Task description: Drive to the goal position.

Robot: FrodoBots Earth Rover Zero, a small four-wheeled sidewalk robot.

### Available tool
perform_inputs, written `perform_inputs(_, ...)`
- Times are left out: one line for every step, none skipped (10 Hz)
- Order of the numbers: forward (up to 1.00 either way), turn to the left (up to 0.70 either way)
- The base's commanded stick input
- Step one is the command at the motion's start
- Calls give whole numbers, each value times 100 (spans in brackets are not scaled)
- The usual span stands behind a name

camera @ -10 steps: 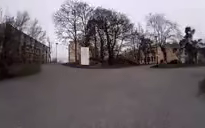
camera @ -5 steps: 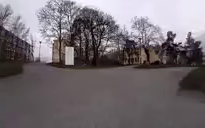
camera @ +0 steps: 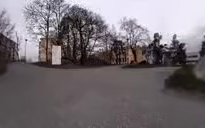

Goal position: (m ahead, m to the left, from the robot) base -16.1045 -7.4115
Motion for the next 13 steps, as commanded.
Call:
perform_inputs(0,-100)
perform_inputs(0,-100)
perform_inputs(0,-100)
perform_inputs(0,-100)
perform_inputs(0,-100)
perform_inputs(0,-100)
perform_inputs(0,-100)
perform_inputs(0,-100)
perform_inputs(0,-100)
perform_inputs(0,-100)
perform_inputs(0,-100)
perform_inputs(0,-100)
perform_inputs(0,-100)
